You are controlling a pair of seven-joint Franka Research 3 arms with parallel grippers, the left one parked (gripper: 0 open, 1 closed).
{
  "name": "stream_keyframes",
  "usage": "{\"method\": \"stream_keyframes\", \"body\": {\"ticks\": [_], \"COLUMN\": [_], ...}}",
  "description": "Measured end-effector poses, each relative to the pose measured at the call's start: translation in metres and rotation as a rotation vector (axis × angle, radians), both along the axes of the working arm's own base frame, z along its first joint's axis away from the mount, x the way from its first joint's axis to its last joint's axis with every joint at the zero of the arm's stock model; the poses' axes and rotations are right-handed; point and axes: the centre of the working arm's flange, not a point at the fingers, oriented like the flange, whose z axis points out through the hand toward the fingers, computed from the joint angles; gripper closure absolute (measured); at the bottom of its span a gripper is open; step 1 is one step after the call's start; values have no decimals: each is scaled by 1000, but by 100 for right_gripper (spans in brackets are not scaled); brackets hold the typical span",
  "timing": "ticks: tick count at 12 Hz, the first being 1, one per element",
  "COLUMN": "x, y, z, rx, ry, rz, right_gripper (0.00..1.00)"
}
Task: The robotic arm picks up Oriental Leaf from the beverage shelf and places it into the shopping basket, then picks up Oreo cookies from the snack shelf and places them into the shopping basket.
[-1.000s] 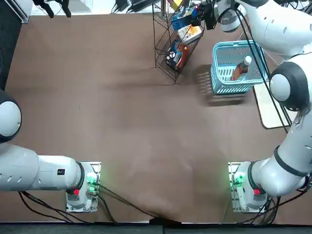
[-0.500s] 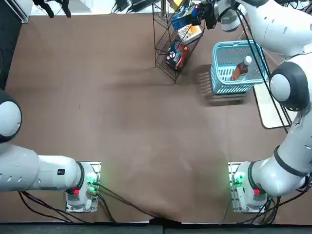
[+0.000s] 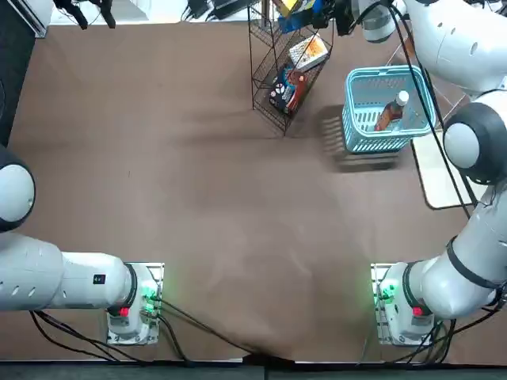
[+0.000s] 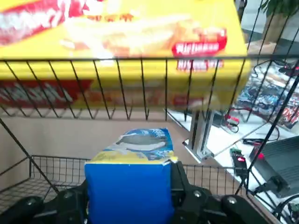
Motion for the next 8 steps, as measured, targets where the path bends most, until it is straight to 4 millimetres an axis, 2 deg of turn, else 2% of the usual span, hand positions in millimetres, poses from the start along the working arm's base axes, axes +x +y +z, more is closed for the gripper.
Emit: {"method": "stream_keyframes", "body": {"ticks": [2,5,8], "x": [-1,-2,-12], "y": [0,-1,-11], "z": [6,4,7], "rx": [4,2,-7], "ry": [-7,-2,5], "rz": [-1,-3,-12], "right_gripper": [39,39,39]}}
